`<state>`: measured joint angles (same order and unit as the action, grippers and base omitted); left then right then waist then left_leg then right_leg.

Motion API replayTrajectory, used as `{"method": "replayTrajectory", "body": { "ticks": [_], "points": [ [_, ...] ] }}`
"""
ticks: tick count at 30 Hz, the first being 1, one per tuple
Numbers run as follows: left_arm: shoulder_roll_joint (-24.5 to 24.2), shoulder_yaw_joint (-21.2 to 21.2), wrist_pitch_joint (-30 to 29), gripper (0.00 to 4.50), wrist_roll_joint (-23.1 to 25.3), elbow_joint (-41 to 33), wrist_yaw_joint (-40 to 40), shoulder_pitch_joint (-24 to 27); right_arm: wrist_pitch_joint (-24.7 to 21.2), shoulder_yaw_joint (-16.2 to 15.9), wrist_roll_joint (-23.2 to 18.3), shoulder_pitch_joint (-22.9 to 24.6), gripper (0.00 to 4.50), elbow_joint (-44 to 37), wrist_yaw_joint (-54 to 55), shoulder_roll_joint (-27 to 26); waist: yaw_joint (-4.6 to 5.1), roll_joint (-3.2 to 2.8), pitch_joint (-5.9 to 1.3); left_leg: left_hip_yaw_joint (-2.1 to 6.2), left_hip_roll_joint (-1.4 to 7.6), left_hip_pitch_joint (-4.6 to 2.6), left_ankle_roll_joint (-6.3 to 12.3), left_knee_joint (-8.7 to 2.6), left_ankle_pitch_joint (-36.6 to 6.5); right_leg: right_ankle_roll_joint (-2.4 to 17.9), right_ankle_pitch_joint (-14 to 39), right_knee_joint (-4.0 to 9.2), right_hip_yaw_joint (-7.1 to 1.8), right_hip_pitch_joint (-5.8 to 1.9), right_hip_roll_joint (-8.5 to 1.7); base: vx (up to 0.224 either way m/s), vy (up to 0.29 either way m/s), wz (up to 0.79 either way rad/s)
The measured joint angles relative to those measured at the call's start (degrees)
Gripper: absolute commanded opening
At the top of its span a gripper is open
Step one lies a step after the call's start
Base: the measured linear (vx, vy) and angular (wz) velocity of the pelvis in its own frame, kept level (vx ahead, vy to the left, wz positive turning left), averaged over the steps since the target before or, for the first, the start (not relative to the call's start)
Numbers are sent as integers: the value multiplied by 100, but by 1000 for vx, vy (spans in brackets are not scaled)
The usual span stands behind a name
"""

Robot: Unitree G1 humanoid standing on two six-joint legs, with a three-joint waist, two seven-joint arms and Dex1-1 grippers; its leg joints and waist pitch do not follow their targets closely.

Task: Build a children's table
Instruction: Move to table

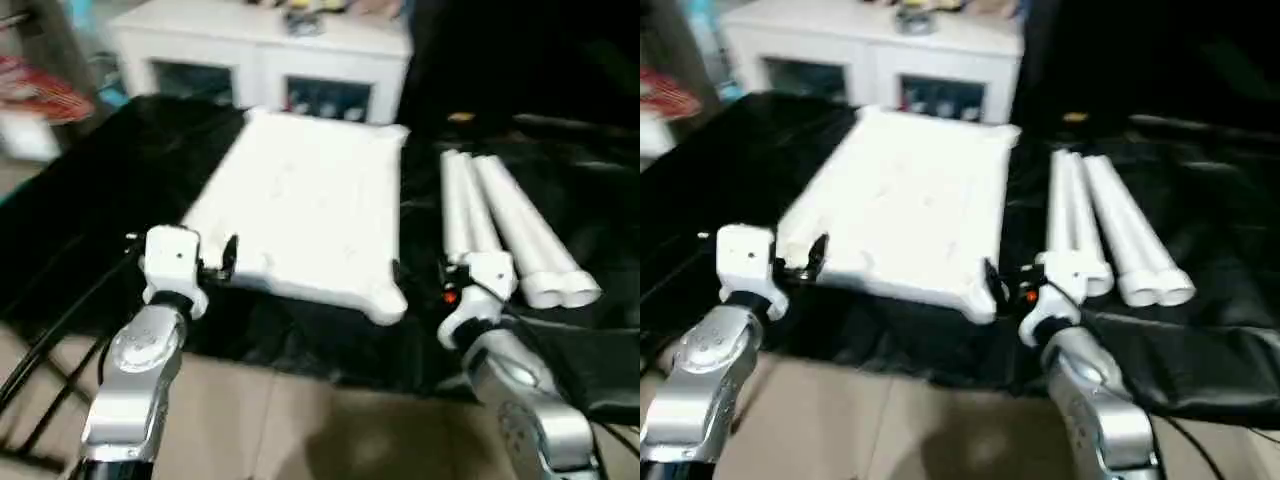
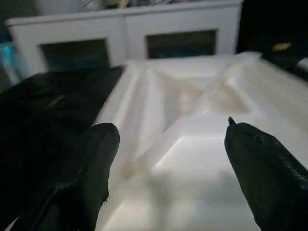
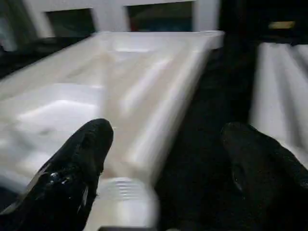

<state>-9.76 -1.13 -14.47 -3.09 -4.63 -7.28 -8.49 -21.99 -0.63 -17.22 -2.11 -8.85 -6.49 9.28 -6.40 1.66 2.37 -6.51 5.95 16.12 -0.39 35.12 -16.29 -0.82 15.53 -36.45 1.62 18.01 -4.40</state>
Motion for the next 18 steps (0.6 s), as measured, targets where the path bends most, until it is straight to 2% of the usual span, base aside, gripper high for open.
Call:
{"method": "replayTrajectory", "body": {
  "ticks": [1, 2, 3, 4, 5, 6, 7, 8, 9, 10, 11, 12, 13, 14, 15, 16, 17, 18],
  "points": [
    [73, 185, 5, 401, -3, 64, -30, -107, -1, 95, 14, 6, 406, 65, 14, 33, -39, -62, -7, 44, 26, 107, 148, 216, -76, -11, 14, 92, -8, -69, 29, 129, -14, 7],
    [113, 252, 19, 401, -4, 101, -66, -175, -4, 160, 23, 6, 406, 105, 29, 62, -80, -89, -12, 53, 27, 213, 165, 364, -84, 1, 16, 140, -14, -118, 37, 129, -14, 7],
    [114, 263, 43, 401, -4, 110, -83, -213, -4, 183, 42, -2, 406, 100, 31, 54, -136, -122, -31, 70, 49, 308, 164, 350, -76, -1, 31, 174, -13, -152, 66, 142, 27, 6],
    [100, 253, 74, 401, -2, 122, -94, -272, -4, 186, 82, -29, 406, 99, 28, 38, -184, -299, -71, 99, 171, 422, 95, 164, 108, -19, 61, 226, 96, -232, 167, 144, 44, 5],
    [62, 203, 100, 401, -2, 133, -104, -277, -9, 173, 106, -50, 406, 108, 30, -10, -179, -353, -85, 133, 224, 374, -86, 163, 177, -25, 108, 211, 112, -267, 198, 144, 44, 5],
    [11, 133, 106, 401, 2, 173, -106, -275, -14, 69, 119, -102, 406, 106, 21, -82, -141, -331, -85, 155, 181, 344, -64, 140, 145, 88, 176, 146, 156, -232, 187, 195, 57, 4],
    [-57, 8, 107, 401, 8, 282, -102, -275, -18, -79, 118, -224, 406, 104, -7, -158, -80, -279, -86, 168, 131, 322, -28, 129, 110, 207, 264, -251, 190, -29, 128, 194, 33, -1],
    [-72, -38, 105, 401, 14, 369, -102, -275, -17, -104, 118, -249, 406, 93, -9, -162, -28, -275, -90, 173, 113, 288, -3, 129, 80, 164, 287, -548, 212, 123, 119, 194, 33, -1],
    [-65, -33, 106, 401, 18, 373, -103, -274, -16, -90, 122, -245, 406, 90, -4, -137, 0, -245, -101, 168, 86, 263, 5, 128, 51, 57, 277, -693, 201, 294, 111, 135, 15, 3],
    [-43, -21, 112, 401, 18, 363, -106, -279, -16, -65, 130, -236, 406, 92, 0, -114, 34, -171, -107, 130, 44, 228, -5, 128, 6, -54, 212, -657, 166, 510, 89, 113, -9, 4],
    [-37, -14, 113, 401, 18, 367, -107, -279, -16, -43, 133, -231, 406, 94, 1, -115, 65, -87, -95, 93, -4, 191, -20, 129, -28, -72, 143, -494, 103, 611, 71, 113, -9, 4],
    [-41, -4, 115, 401, 19, 365, -110, -282, -16, -23, 135, -218, 406, 93, 2, -114, 102, 41, -93, 46, -108, 160, -46, 136, -66, 6, -50, -159, 23, 617, -9, 106, -61, 4],
    [32, 52, 118, 401, 23, 412, -111, -297, -15, 47, 137, -153, 406, 114, 5, -59, 89, 105, -52, 2, -153, 122, 58, 244, -177, 39, -182, -212, -98, 529, 3, 82, -89, 20],
    [102, 213, 118, 401, 22, 418, -130, -300, -20, 114, 143, -80, 406, 140, 16, -23, 22, 55, -46, 22, -112, 95, 255, 360, -286, 80, -147, -170, -104, 431, 46, 82, -89, 20],
    [126, 294, 116, 401, 19, 408, -147, -303, -21, 174, 162, -77, 406, 162, 32, 8, -33, 17, -27, 83, -109, 131, 268, 515, -294, 88, -145, -108, -106, 341, 86, 92, -66, 12],
    [110, 314, 98, 401, 19, 409, -178, -308, -24, 233, 163, -79, 406, 161, 36, -11, -86, -22, -35, 133, -110, 203, 212, 609, -262, 102, -151, -52, -95, 273, 114, 102, -18, -5],
    [70, 309, 81, 401, 20, 408, -202, -358, -30, 247, 161, -99, 406, 153, 33, -35, -181, -59, -45, 163, -101, 306, 27, 504, -156, 125, -139, -60, -105, 254, 135, 123, 4, -17],
    [55, 291, 76, 401, 22, 408, -210, -365, -42, 237, 158, -121, 406, 151, 28, -58, -271, -103, -46, 146, -16, 323, -170, 323, -54, 101, -130, -64, -269, 248, 279, 64, 24, -14]
  ]
}}
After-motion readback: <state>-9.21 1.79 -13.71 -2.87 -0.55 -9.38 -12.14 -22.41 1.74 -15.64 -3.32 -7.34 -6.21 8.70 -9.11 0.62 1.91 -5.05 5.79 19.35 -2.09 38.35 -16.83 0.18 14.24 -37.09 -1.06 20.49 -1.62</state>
